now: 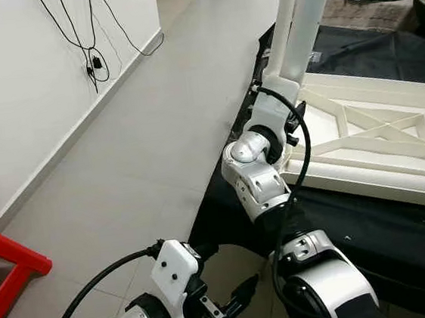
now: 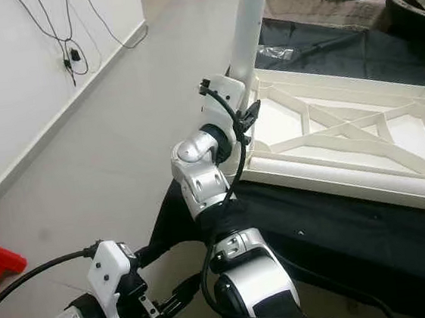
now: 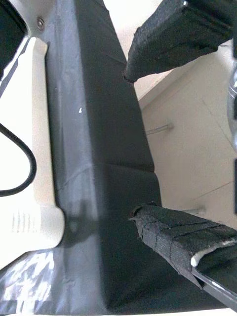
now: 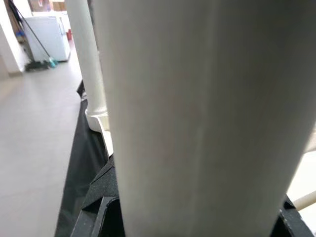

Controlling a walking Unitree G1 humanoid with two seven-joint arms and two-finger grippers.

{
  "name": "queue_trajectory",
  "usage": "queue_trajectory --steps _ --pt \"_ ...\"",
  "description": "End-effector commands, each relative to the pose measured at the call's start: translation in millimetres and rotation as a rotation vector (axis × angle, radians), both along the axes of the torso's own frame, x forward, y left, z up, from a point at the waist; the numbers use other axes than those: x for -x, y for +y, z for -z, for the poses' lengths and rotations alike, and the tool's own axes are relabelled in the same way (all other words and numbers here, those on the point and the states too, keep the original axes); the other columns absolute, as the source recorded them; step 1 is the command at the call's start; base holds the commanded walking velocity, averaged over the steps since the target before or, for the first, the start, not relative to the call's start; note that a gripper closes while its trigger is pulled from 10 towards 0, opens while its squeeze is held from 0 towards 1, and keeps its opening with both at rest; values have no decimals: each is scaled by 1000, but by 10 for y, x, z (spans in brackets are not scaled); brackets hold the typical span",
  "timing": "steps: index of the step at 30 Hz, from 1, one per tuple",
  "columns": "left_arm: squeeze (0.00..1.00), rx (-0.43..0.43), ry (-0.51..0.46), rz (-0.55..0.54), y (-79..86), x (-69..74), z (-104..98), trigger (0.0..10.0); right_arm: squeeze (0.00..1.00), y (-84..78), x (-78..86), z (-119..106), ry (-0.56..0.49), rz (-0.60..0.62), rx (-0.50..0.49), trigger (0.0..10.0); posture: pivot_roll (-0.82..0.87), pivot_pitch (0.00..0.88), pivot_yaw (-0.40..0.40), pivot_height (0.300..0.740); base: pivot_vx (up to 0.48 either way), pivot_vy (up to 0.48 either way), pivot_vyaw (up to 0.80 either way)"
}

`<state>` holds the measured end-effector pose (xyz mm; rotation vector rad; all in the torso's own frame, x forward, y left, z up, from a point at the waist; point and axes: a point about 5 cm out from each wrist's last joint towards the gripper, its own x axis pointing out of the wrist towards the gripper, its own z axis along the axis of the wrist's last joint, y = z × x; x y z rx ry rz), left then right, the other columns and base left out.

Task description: Building children table

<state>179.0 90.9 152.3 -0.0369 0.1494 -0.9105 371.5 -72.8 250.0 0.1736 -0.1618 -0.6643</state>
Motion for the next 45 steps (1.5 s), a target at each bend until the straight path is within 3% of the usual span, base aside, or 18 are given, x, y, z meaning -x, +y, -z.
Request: queue_trajectory --steps 1,5,11,12,13,14,15,16,19,23,24,25,26,30,35,43,45 --pt "0 1 7 7 -3 -2 24 10000 0 73 8 171 58 -74 -118 10000 115 218 -42 740 0 0 0" --pt "0 3 5 2 -10 -30 21 10000 0 -58 -8 -176 -94 -100 -113 10000 113 214 -42 740 0 0 0" --pt "0 6 4 -3 -12 -63 19 10000 0 -160 0 -438 -222 -142 -115 10000 111 207 -38 740 0 0 0" --pt "0 8 4 -12 -8 -85 16 10000 0 -171 7 -525 -269 -201 -123 10000 111 204 -35 740 0 0 0" --pt "165 5 -4 -28 -1 -120 11 10000 0 -166 23 -601 -315 -286 -111 10000 111 200 -35 740 0 0 0" --pt "1000 10 -20 -65 14 -183 -12 10000 0 -132 52 -646 -358 -403 -96 10000 108 195 -33 740 0 0 0" --pt "1000 15 -31 -90 25 -226 -29 10000 0 -105 76 -669 -386 -481 -84 10000 108 195 -33 740 0 0 0" --pt "1000 15 -31 -90 25 -226 -29 10000 0 -105 76 -669 -386 -481 -84 10000 108 195 -33 740 0 0 0" --pt "1000 -23 -96 -176 78 -387 -99 10000 0 -42 183 -611 -439 -709 -138 10000 99 186 -30 740 0 0 0" --pt "1000 -34 -111 -192 89 -422 -114 10000 0 -36 204 -597 -447 -748 -147 10000 99 186 -30 740 0 0 0" --pt "0 -65 -140 -226 119 -503 -141 10000 0 -50 234 -541 -441 -796 -168 10000 93 179 -27 740 0 0 0" --pt "0 -65 -140 -226 119 -503 -141 10000 0 -50 234 -541 -441 -796 -168 10000 93 179 -27 740 0 0 0" --pt "0 -103 -180 -267 154 -604 -185 10000 0 -49 273 -453 -423 -858 -192 10000 92 173 -24 740 0 0 0" --pt "0 -180 -238 -337 206 -773 -243 10000 0 -18 363 -294 -389 -959 -197 10000 89 161 -19 740 0 0 0" --pt "0 -239 -272 -339 198 -865 -228 10000 0 32 490 -180 -366 -1077 -209 10000 91 152 -18 740 0 0 0" --pt "0 -257 -283 -324 133 -972 -219 10000 0 58 592 -106 -345 -1162 -193 10000 88 144 -17 740 0 0 0" --pt "0 -245 -269 -292 27 -1012 -183 10000 0 40 625 -61 -320 -1149 -179 10000 83 137 -16 740 0 0 0"
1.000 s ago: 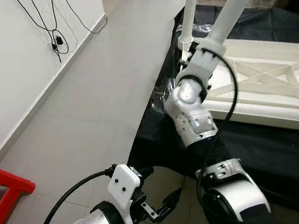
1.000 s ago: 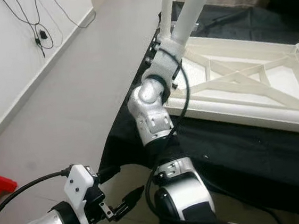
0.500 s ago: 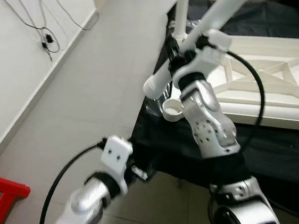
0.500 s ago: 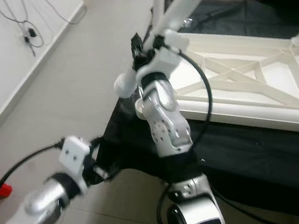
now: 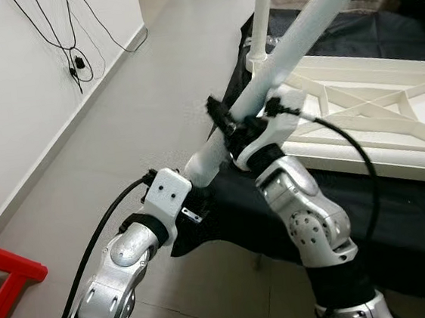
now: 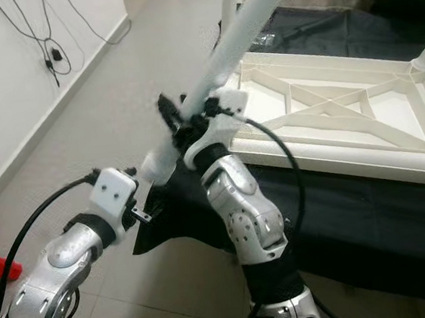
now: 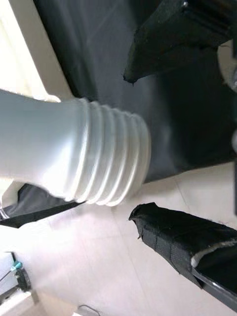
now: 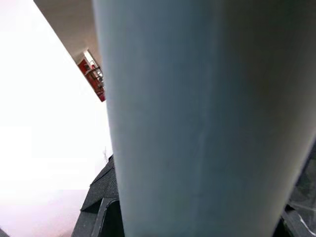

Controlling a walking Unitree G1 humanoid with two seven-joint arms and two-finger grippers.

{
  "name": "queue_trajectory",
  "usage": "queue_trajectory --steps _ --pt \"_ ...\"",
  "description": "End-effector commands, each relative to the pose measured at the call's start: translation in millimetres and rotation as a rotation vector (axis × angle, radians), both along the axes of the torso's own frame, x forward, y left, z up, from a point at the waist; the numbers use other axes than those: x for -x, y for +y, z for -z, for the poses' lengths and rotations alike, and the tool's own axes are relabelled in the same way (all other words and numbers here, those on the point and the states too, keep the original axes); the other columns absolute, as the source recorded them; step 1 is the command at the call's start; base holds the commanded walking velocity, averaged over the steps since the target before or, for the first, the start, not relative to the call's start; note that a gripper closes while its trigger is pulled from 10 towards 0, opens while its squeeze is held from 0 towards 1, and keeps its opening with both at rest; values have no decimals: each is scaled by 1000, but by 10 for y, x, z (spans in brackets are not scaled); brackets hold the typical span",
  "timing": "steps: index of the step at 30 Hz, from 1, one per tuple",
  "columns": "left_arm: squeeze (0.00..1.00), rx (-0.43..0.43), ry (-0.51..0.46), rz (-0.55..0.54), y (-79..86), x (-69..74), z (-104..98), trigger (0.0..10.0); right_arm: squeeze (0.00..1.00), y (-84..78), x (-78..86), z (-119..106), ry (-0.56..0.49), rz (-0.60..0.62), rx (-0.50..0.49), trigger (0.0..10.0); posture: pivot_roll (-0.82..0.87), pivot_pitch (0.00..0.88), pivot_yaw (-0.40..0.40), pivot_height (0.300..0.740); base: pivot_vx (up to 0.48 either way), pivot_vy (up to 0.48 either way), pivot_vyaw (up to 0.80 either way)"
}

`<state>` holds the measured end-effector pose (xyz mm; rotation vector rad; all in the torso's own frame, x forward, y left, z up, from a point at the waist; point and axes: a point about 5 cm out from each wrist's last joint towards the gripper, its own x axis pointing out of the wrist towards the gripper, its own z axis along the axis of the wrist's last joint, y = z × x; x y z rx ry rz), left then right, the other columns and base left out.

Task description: Building children table

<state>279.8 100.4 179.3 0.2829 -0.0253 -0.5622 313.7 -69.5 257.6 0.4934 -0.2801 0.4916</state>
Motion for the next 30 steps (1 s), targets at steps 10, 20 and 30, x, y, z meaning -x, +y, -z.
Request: queue_trajectory --steps 10,20,30 --pt "0 -15 13 57 -249 -86 115 10000 0 34 140 110 41 -49 19 10000 79 132 -13 740 0 0 0" --pt "0 -19 13 62 -301 -161 152 10000 0 82 238 178 67 -89 29 10000 77 133 -11 740 0 0 0" --pt "0 -11 26 81 -339 -157 221 0 0 107 287 185 64 -117 59 10000 71 135 -9 740 0 0 0"
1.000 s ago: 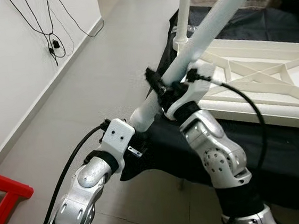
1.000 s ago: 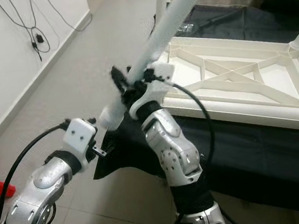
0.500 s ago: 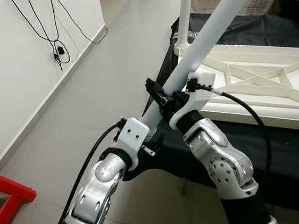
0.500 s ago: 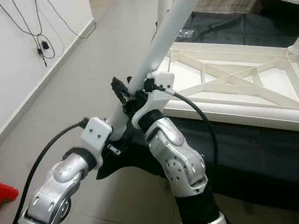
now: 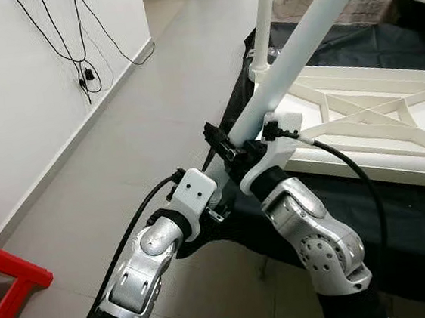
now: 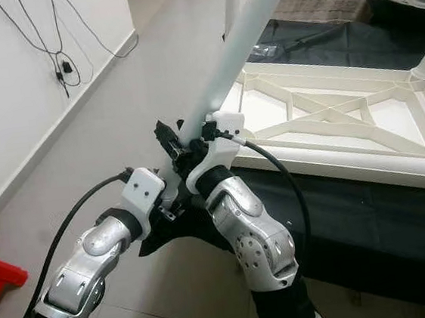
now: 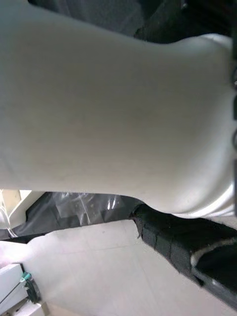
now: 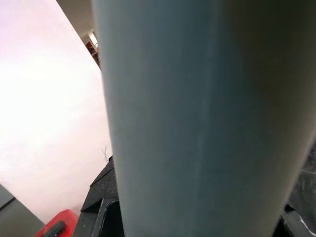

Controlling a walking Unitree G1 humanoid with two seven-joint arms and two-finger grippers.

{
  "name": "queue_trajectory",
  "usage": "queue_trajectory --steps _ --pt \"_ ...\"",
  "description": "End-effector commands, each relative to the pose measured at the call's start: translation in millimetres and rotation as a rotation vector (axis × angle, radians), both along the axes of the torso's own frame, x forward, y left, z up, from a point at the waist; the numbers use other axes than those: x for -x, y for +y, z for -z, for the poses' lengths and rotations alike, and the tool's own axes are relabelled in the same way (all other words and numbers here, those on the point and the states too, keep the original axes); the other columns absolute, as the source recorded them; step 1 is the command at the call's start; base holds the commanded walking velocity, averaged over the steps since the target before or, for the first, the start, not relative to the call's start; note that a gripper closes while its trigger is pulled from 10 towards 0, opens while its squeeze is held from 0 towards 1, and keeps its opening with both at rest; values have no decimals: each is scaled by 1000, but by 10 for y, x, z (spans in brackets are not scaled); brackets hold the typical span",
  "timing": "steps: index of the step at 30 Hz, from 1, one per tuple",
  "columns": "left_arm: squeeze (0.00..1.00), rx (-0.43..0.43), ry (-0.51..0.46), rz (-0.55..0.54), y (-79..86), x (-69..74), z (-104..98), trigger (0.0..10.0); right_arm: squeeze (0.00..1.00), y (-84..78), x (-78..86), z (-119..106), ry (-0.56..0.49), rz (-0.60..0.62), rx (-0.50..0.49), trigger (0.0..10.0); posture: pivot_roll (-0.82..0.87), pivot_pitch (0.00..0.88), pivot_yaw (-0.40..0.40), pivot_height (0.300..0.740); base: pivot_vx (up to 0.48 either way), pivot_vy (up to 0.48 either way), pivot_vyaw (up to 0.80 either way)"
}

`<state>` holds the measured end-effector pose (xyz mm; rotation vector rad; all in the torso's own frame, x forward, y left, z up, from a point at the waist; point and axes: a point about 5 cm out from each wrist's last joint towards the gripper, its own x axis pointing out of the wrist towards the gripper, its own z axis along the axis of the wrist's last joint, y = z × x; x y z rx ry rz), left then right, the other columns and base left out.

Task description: Building children table

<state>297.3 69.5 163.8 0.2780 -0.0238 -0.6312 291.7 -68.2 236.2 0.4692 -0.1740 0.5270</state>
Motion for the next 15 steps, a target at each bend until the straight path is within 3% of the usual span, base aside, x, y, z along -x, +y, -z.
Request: queue_trajectory --steps 1,13,14,15 --pt "0 -12 14 15 -35 18 68 0 0 96 68 -26 -16 -67 4 10000 71 135 -9 740 0 0 0" --pt "0 -15 16 43 -58 45 98 0 0 119 99 52 -35 -75 88 10000 72 137 -14 740 0 0 0" --pt "0 -18 21 45 -57 47 104 10000 0 110 91 64 -40 -65 99 10000 71 136 -14 740 0 0 0" --pt "0 -18 21 45 -57 47 104 10000 0 110 91 64 -40 -65 99 10000 71 136 -14 740 0 0 0"
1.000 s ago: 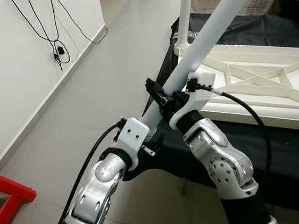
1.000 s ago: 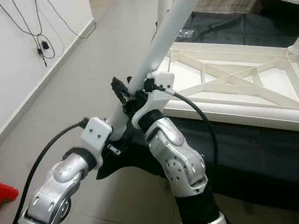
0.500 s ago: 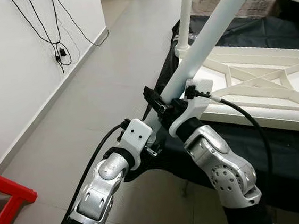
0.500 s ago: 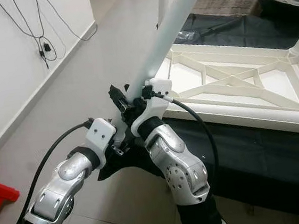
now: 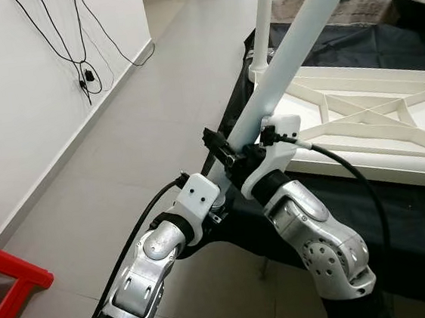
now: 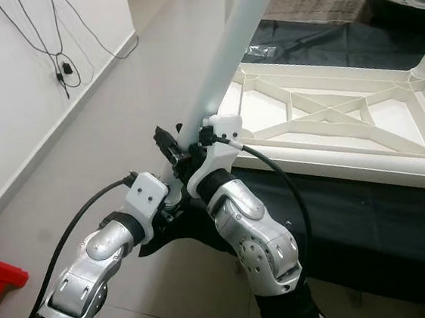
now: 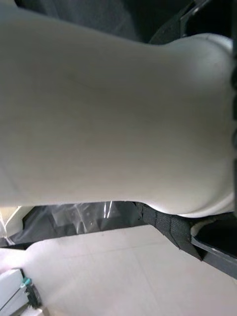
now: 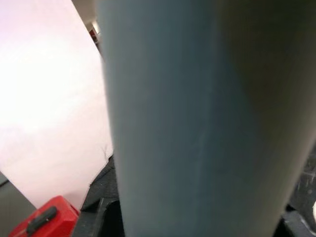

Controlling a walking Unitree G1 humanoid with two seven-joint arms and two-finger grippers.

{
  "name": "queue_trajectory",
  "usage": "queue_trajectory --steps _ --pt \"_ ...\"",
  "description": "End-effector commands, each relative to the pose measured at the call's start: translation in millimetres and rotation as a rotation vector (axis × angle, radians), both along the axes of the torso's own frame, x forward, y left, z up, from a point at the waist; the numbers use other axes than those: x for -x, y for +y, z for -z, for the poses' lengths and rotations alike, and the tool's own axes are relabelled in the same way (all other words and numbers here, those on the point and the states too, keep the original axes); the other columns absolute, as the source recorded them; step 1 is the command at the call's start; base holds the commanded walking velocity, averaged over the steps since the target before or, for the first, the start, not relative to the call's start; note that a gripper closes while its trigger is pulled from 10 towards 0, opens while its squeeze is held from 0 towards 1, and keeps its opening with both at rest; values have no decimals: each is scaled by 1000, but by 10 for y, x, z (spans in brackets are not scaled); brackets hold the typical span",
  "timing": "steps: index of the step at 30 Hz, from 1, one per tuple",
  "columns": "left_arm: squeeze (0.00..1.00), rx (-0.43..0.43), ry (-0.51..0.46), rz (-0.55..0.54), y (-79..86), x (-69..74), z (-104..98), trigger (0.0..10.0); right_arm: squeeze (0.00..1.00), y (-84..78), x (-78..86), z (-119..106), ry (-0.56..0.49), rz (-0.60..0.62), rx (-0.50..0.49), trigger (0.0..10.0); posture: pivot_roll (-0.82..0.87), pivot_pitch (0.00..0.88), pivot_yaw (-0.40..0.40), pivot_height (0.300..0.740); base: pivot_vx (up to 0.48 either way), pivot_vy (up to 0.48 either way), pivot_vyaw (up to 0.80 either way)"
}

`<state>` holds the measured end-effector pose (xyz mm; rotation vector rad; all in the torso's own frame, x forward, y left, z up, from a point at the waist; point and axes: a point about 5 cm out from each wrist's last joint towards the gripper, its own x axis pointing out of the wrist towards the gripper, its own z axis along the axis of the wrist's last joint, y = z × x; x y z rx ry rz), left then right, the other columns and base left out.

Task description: Building children table

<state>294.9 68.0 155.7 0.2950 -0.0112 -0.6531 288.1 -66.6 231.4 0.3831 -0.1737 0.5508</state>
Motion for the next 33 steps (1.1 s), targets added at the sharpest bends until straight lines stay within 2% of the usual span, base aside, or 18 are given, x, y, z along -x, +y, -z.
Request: queue_trajectory --steps 1,2,6,7,10,12,15,16,19,21,24,25,28,30,33 --pt "0 10 18 28 -35 28 26 10000 694 72 40 32 -19 -32 31 10000 70 135 -12 740 0 0 0" --pt "0 23 19 38 -20 41 16 10000 1000 57 29 37 -24 -27 35 10000 70 133 -12 740 0 0 0" --pt "0 48 25 73 27 78 4 10000 1000 24 11 34 -37 -30 43 10000 69 132 -14 740 0 0 0" --pt "0 64 39 104 67 112 4 10000 0 -12 2 35 -40 -45 42 10000 71 134 -12 740 0 0 0" --pt "0 94 77 175 172 184 7 10000 0 -62 -9 34 -49 -73 56 10000 71 136 -10 740 0 0 0" --pt "0 94 77 175 172 184 7 10000 0 -62 -9 34 -49 -73 56 10000 71 136 -10 740 0 0 0" --pt "0 75 153 307 413 302 22 10000 0 -169 -46 31 -60 -161 66 10000 77 139 -9 740 0 0 0" --pt "0 75 153 307 413 302 22 10000 0 -169 -46 31 -60 -161 66 10000 77 139 -9 740 0 0 0" --pt "0 48 189 337 549 330 30 10000 0 -236 -59 34 -37 -236 38 10000 82 140 -10 740 0 0 0" --pt "0 48 189 337 549 330 30 10000 0 -236 -59 34 -37 -236 38 10000 82 140 -10 740 0 0 0" --pt "0 57 216 348 594 349 28 10000 0 -246 -40 27 -15 -302 -5 10000 79 143 -10 740 0 0 0" --pt "0 72 249 375 608 386 30 10000 0 -237 -15 26 -12 -365 -3 10000 78 145 -12 740 0 0 0" --pt "0 84 273 397 619 415 30 10000 0 -233 1 26 -13 -408 3 10000 78 145 -12 740 0 0 0" --pt "0 122 298 410 646 438 14 10000 0 -218 40 33 -21 -487 18 10000 77 147 -11 740 0 0 0" --pt "0 131 301 411 655 440 7 10000 0 -217 46 35 -23 -501 20 10000 77 147 -11 740 0 0 0"
